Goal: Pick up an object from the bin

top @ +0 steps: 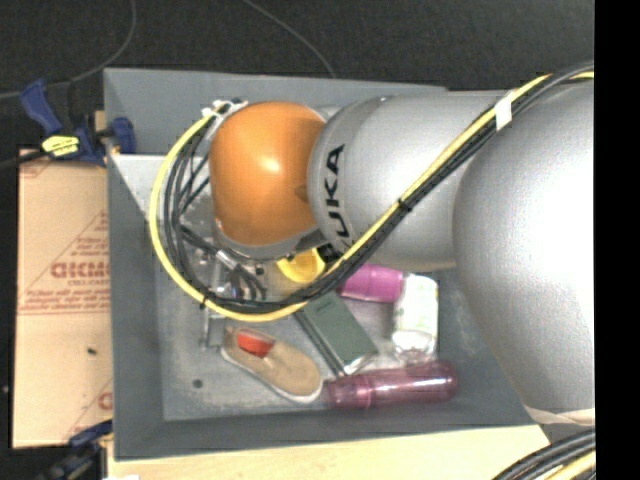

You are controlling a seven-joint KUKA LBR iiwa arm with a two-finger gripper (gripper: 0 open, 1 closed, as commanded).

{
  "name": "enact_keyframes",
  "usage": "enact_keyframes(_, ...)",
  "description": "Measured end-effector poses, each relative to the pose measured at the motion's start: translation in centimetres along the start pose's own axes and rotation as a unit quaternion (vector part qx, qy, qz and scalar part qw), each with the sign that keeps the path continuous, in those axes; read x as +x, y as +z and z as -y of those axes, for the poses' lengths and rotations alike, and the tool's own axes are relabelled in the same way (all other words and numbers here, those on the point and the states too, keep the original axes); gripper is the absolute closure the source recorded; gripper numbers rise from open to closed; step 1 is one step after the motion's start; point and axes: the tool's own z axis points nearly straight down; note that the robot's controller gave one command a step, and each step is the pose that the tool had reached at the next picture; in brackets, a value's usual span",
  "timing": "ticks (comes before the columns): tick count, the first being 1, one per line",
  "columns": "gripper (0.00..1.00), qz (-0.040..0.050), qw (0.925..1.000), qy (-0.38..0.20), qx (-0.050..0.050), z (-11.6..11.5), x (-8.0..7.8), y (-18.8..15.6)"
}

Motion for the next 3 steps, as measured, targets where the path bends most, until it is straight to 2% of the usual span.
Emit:
enact_keyframes(1, 0.0, 0.0034, 1.0, 0.003, -0.001, 0.1, -0.2, -0.5)
enact_keyframes(2, 0.0, 0.0016, 0.9989, 0.047, -0.001, 5.3, 0.5, 2.9)
enact_keyframes(3, 0.0, 0.0058, 1.0, 0.005, -0.001, 6.5, -1.9, 5.6)
